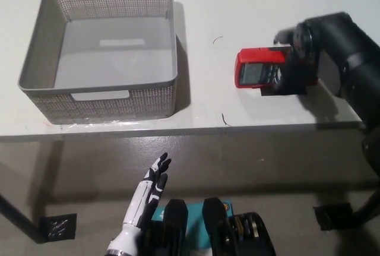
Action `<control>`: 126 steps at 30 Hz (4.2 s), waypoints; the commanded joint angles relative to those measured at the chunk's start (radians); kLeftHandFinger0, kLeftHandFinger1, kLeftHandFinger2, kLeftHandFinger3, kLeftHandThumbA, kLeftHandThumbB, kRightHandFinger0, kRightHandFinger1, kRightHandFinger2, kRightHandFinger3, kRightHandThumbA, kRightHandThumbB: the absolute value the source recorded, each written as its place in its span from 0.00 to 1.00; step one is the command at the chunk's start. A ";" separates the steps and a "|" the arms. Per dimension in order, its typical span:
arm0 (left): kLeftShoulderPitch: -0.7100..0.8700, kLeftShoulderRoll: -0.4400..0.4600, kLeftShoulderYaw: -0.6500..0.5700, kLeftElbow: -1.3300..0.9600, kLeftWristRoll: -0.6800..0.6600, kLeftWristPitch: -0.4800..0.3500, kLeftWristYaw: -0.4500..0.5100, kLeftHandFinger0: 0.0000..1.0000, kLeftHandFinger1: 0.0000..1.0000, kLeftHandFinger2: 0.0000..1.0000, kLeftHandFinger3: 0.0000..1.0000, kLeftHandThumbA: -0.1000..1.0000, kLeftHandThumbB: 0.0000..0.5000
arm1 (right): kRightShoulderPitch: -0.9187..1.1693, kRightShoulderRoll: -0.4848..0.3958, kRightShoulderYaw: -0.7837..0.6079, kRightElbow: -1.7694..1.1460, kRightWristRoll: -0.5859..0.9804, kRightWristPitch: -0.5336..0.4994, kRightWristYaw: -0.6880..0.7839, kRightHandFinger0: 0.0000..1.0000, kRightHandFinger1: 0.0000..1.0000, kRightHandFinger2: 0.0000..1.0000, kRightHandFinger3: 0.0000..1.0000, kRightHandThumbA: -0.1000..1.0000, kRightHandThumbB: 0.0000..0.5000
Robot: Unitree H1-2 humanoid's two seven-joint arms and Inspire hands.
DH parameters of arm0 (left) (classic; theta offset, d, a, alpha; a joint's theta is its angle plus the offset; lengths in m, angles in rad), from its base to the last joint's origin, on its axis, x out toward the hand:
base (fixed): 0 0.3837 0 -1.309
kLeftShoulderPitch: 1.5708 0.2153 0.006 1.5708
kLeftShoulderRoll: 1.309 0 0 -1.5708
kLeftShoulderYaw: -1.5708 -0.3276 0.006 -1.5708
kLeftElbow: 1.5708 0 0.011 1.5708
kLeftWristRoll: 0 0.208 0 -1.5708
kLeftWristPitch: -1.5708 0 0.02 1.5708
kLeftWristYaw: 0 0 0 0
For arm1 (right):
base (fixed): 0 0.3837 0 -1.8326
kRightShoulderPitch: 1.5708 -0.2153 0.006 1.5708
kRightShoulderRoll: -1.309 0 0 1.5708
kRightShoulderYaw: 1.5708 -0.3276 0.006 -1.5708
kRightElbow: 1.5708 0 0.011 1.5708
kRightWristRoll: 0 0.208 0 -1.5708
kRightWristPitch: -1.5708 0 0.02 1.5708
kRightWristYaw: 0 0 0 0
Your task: Use the right hand to pick up a multimeter on the right side and put it into a container on the left side
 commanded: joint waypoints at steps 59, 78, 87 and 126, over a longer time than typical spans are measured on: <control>0.060 0.014 -0.022 -0.052 0.041 -0.042 0.038 1.00 1.00 1.00 1.00 1.00 0.89 | 0.096 0.069 -1.627 0.100 0.989 0.249 0.072 0.00 0.00 0.00 0.00 0.55 0.00; 0.070 0.006 -0.023 -0.051 0.031 -0.042 0.027 1.00 1.00 1.00 1.00 1.00 0.91 | -0.199 0.223 -1.567 0.054 0.948 0.265 0.062 0.00 0.00 0.00 0.00 0.36 0.00; 0.071 0.014 -0.026 -0.066 0.048 -0.042 0.024 1.00 1.00 1.00 1.00 1.00 0.89 | -0.250 0.243 -1.548 0.052 0.966 0.254 0.037 0.00 0.00 0.00 0.01 0.34 0.00; 0.034 0.011 -0.050 -0.109 0.054 -0.037 -0.066 1.00 1.00 1.00 1.00 1.00 1.00 | -0.294 0.301 -0.602 0.092 0.487 -0.031 -0.441 0.81 1.00 1.00 1.00 0.91 0.89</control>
